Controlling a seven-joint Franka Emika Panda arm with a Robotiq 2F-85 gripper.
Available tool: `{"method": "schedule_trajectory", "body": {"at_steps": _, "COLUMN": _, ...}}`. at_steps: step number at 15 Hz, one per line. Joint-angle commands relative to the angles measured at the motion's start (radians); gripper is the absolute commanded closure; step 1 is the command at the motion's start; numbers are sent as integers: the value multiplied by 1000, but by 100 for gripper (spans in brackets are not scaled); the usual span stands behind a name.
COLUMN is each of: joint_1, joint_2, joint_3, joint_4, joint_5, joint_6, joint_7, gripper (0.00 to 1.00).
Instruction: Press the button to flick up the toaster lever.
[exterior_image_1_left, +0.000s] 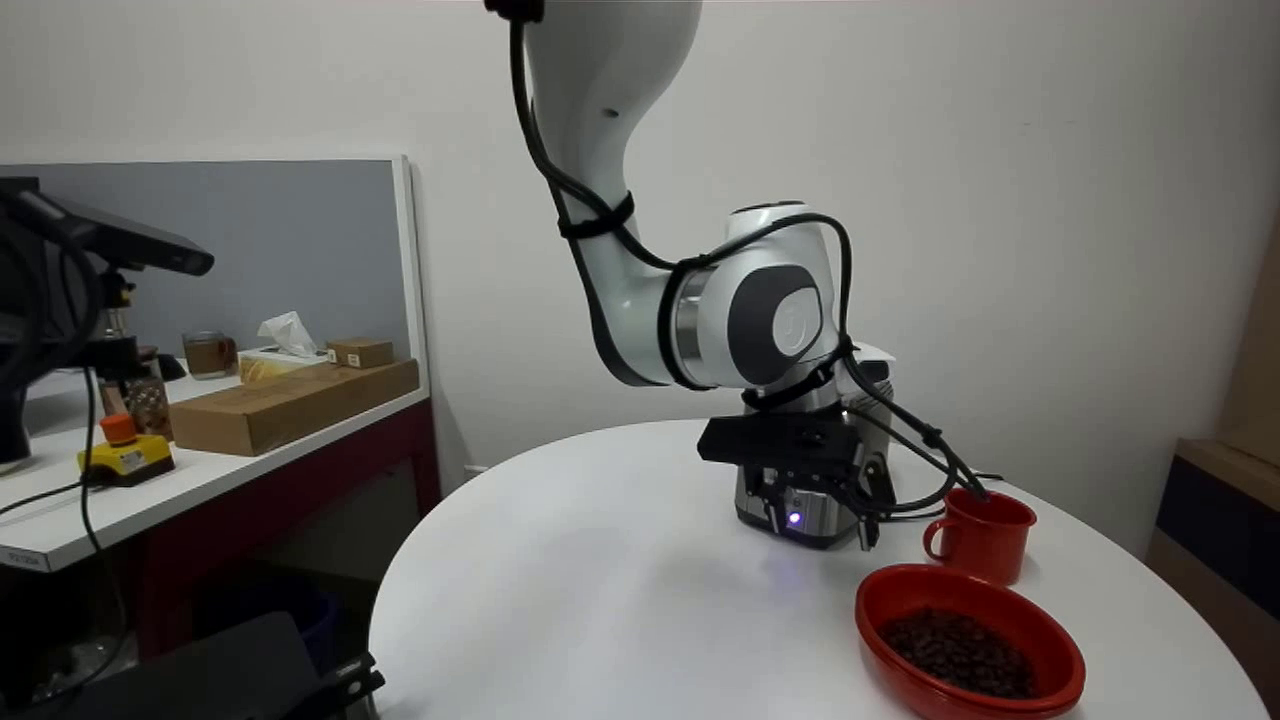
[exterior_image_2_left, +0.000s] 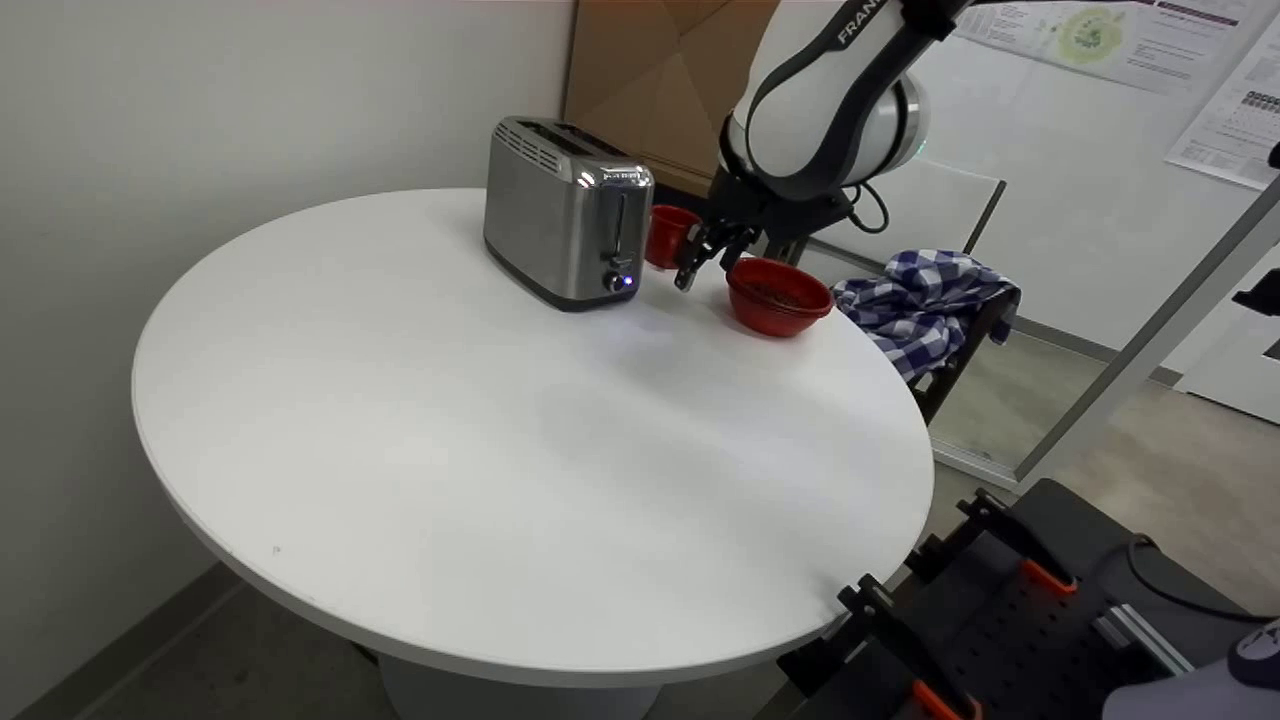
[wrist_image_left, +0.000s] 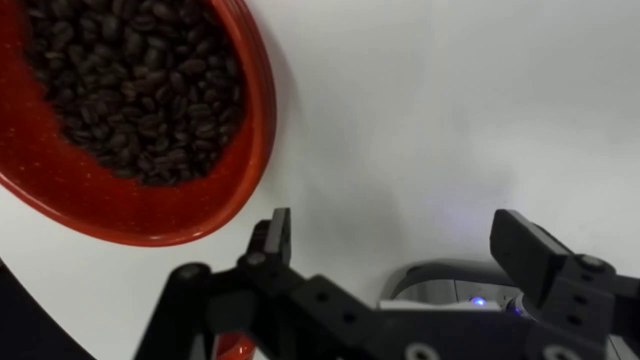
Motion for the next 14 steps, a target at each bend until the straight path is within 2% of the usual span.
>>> {"method": "schedule_trajectory", "body": {"at_steps": 1, "joint_1": 35, "joint_2": 73, "joint_3": -28, "joint_4": 63, "joint_5": -2, "joint_6": 49, "joint_7": 4, "gripper": 0}}
{"method": "schedule_trajectory", "body": {"at_steps": 14, "joint_1": 70, "joint_2": 209, "joint_3": -32, "joint_4": 186, "joint_5": 26, "joint_6": 137, "joint_7": 10, "gripper": 0}}
